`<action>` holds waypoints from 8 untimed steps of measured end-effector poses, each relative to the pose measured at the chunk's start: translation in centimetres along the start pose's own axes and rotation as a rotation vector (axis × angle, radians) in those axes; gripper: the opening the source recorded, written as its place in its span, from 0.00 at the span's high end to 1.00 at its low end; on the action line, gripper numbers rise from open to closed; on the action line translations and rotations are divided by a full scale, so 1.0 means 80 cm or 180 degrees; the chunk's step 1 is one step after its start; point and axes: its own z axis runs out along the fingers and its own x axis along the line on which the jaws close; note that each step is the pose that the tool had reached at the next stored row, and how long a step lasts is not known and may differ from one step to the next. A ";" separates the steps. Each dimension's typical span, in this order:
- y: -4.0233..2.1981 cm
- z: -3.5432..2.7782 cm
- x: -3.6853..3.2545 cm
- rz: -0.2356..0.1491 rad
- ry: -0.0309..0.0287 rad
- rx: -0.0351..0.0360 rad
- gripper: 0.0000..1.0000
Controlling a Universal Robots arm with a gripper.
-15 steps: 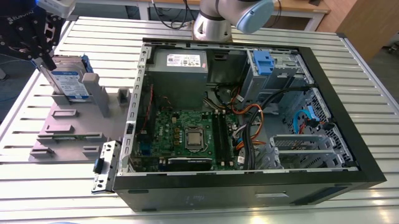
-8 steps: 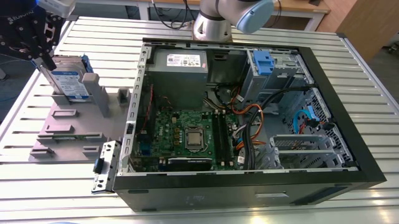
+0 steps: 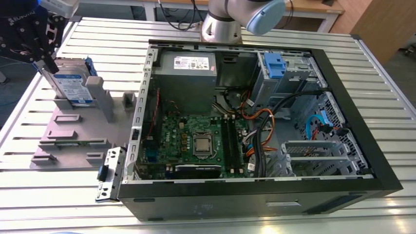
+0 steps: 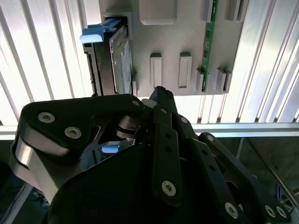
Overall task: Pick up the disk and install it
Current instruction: 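Pick up the disk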
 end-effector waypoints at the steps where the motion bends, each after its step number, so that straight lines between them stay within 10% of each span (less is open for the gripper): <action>1: 0.0000 0.0000 0.0000 -0.0005 0.0000 0.0000 0.89; 8: 0.0000 0.0000 0.0000 -0.0042 0.0000 0.0000 0.89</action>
